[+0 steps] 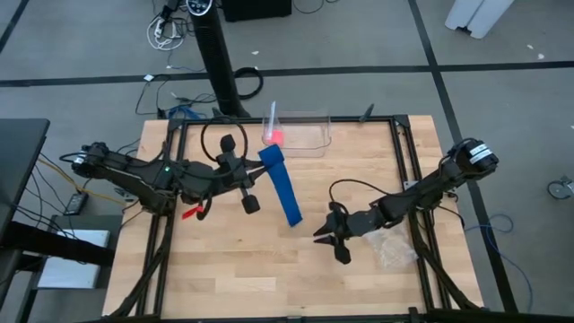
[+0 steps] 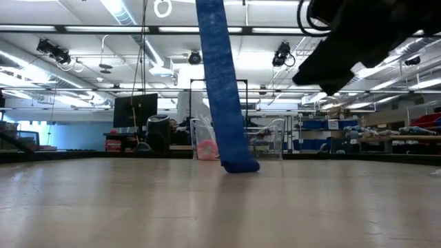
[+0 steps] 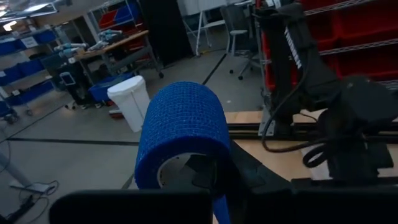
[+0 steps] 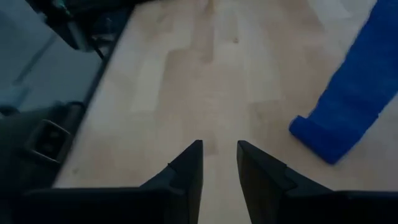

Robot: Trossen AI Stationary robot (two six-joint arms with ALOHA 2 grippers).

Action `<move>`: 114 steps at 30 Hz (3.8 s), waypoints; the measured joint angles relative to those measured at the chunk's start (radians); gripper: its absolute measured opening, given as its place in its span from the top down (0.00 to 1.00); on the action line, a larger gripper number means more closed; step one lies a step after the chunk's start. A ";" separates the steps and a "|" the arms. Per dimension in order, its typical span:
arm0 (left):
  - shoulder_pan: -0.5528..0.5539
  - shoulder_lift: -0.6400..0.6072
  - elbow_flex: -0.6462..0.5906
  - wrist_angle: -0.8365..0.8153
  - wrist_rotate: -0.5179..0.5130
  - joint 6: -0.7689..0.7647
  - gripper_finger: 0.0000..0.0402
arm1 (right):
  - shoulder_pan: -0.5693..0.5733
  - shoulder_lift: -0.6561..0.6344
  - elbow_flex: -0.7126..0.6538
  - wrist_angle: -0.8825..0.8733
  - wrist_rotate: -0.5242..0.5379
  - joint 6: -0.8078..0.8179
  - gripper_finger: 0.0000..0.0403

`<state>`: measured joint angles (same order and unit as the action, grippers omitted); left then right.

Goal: Roll bandage
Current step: Roll the blue bandage

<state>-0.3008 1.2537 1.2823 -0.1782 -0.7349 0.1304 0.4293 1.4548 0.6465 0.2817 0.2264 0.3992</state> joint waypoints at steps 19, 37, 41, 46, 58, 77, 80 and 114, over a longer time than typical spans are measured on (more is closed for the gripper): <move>0.000 0.001 -0.002 0.000 0.005 -0.011 0.95 | -0.330 0.305 0.057 0.127 -0.201 0.219 0.74; 0.000 0.001 -0.002 -0.009 0.006 -0.012 0.95 | -0.374 0.374 0.059 0.226 -0.206 0.228 0.74; 0.000 0.001 -0.002 -0.010 0.006 -0.013 0.95 | -0.376 0.374 0.059 0.231 -0.193 0.228 0.74; 0.000 0.001 -0.002 -0.009 0.006 -0.013 0.95 | -0.388 0.374 0.059 0.238 -0.190 0.227 0.74; 0.000 0.001 -0.002 -0.009 0.006 -0.013 0.95 | -0.388 0.375 0.059 0.250 -0.201 0.236 0.74; 0.000 0.001 -0.002 -0.008 0.006 -0.013 0.95 | -0.398 0.376 0.059 0.217 -0.205 0.261 0.76; 0.000 0.001 -0.002 -0.008 0.005 -0.016 0.95 | -0.406 0.376 0.059 0.218 -0.224 0.261 0.76; 0.000 0.001 -0.020 -0.039 -0.031 -0.037 0.95 | -0.354 0.447 0.108 0.275 -0.206 0.178 0.95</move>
<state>-0.3008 1.2549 1.2619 -0.2176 -0.7659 0.0933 0.0749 1.9020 0.7544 0.5565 0.0204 0.5769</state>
